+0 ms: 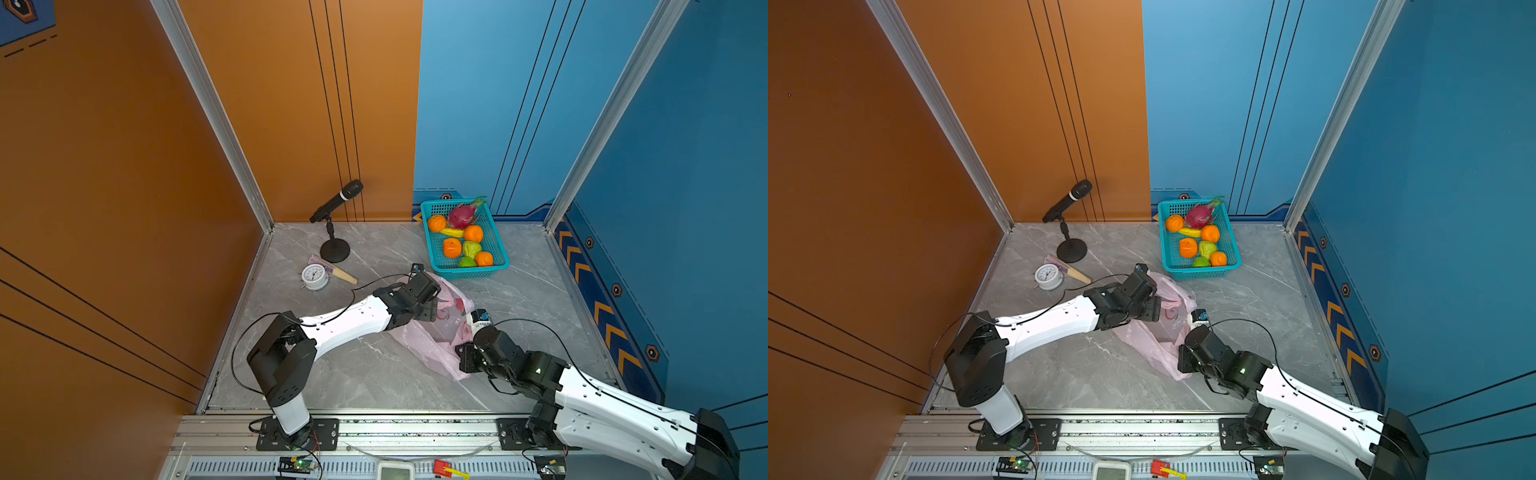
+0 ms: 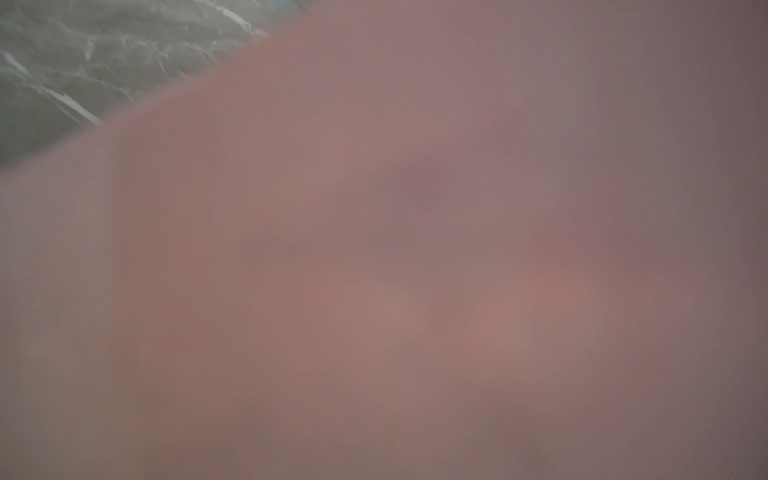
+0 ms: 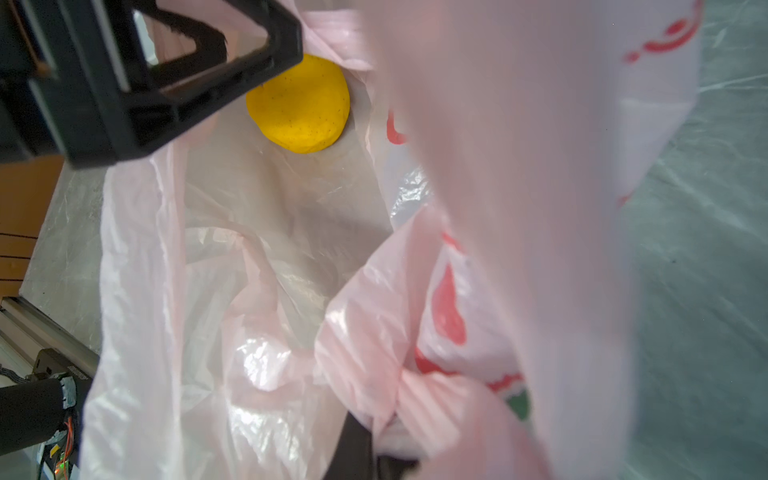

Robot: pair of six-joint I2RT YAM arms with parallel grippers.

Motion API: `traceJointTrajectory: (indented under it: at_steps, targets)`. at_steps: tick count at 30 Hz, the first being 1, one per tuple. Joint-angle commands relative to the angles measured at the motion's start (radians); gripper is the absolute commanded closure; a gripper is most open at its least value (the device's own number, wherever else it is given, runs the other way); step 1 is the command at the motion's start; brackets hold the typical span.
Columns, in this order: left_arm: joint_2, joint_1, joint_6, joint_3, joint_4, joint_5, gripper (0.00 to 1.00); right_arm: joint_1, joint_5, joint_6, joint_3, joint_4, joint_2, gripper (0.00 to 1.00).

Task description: Untie the knot of the plastic bag and take out the fruit

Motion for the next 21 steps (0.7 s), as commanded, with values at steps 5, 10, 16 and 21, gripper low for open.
traceJointTrajectory:
  at_steps: [5, 10, 16, 21]
  targets:
    - [0.084, 0.033, 0.039, 0.077, -0.116, -0.083, 0.09, 0.013, -0.004, 0.009, 0.034, 0.014, 0.040, 0.93]
    - [0.143, 0.055, 0.049, 0.096, -0.113, -0.038, 0.06, 0.016, -0.013, 0.011, 0.053, 0.020, 0.068, 0.91]
    - [0.208, 0.071, 0.057, 0.119, -0.117, 0.017, 0.11, 0.024, -0.016, 0.019, 0.071, 0.025, 0.094, 0.87]
    - [0.234, 0.078, 0.054, 0.118, -0.123, 0.031, 0.11, 0.024, -0.003, 0.025, 0.095, 0.005, 0.086, 0.71]
